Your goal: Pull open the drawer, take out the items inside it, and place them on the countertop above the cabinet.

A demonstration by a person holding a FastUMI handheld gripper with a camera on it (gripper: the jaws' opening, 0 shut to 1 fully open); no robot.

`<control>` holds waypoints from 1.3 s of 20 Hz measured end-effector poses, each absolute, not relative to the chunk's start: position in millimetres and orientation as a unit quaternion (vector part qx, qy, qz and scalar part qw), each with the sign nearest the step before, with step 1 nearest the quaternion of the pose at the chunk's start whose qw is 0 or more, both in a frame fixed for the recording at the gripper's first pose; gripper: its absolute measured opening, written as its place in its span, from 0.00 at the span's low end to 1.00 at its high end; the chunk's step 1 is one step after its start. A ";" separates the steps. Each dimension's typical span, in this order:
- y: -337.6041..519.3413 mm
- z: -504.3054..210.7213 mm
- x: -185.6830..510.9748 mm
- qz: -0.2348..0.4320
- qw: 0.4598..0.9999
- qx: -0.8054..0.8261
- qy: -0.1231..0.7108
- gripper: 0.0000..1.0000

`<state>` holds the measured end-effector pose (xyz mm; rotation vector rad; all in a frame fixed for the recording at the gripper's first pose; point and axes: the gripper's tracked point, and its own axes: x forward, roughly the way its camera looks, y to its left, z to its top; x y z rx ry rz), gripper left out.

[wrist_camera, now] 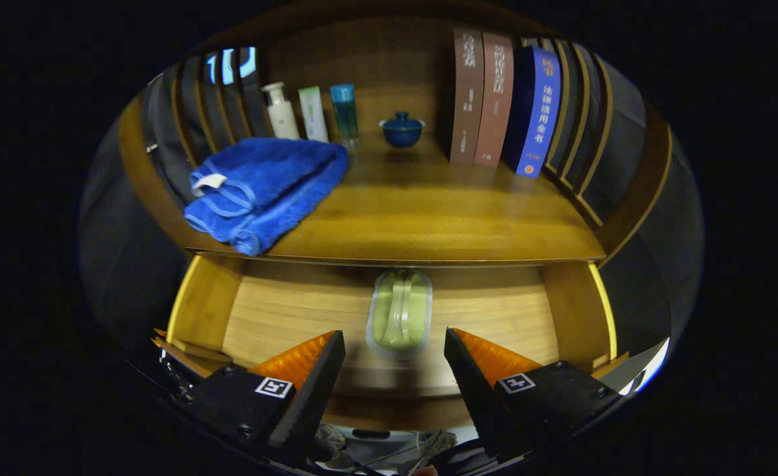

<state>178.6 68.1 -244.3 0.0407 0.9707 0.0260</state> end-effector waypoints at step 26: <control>80.5 -238.8 196.1 0.039 0.882 0.082 0.463 0.17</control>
